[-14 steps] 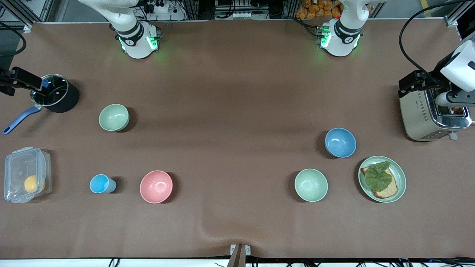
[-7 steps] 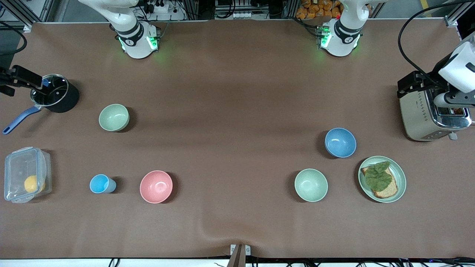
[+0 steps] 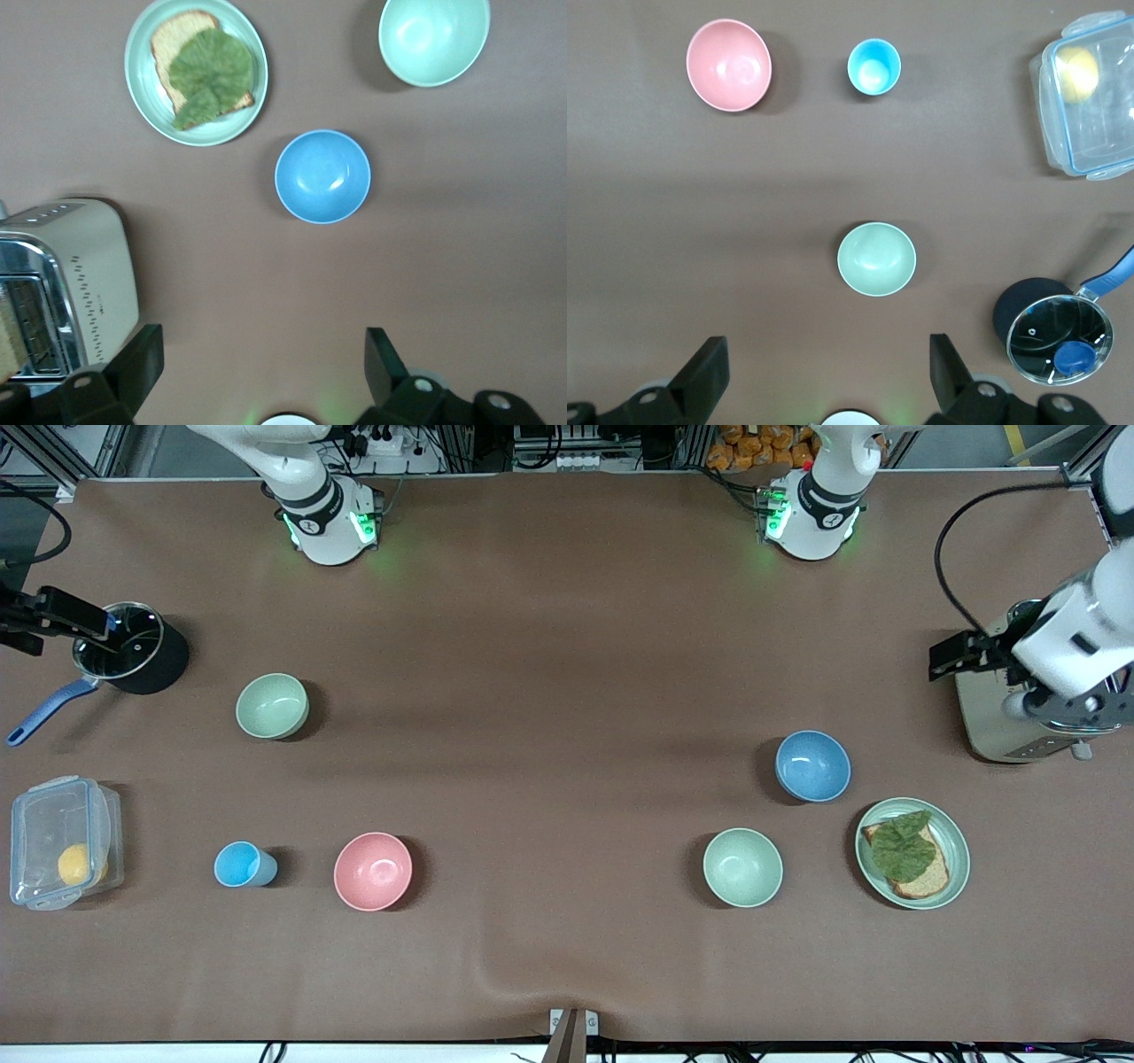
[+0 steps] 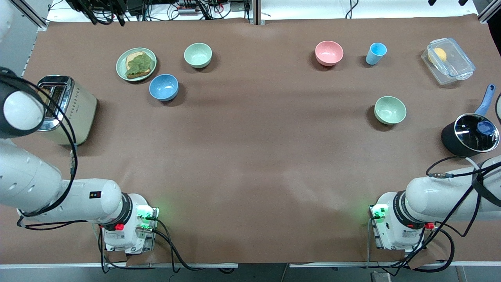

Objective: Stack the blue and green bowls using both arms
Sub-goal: 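Reach the left gripper to the blue bowl while the right gripper reaches the green bowl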

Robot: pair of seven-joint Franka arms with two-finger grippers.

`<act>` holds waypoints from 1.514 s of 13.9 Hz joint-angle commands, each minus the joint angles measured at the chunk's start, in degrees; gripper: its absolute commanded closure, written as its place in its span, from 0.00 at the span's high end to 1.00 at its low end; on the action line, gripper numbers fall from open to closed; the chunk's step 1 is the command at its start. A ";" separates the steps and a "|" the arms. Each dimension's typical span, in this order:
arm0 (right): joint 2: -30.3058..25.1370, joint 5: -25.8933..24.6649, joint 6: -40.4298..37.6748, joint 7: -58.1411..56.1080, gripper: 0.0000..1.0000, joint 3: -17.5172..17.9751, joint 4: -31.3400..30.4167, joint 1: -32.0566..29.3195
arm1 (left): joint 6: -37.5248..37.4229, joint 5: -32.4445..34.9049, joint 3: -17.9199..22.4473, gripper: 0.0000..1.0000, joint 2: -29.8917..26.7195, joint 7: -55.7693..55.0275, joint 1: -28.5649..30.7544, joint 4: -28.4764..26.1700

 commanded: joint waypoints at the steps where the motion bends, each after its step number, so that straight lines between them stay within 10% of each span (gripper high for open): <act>1: -2.31 -0.46 1.08 -1.09 1.00 -0.17 -4.74 -1.63 | -0.20 1.01 -0.13 1.00 5.55 1.16 0.56 0.88; 21: -12.60 3.58 39.12 -21.04 1.00 -10.10 -53.69 -4.72 | 39.15 0.83 -0.13 1.00 6.18 0.19 2.15 -28.82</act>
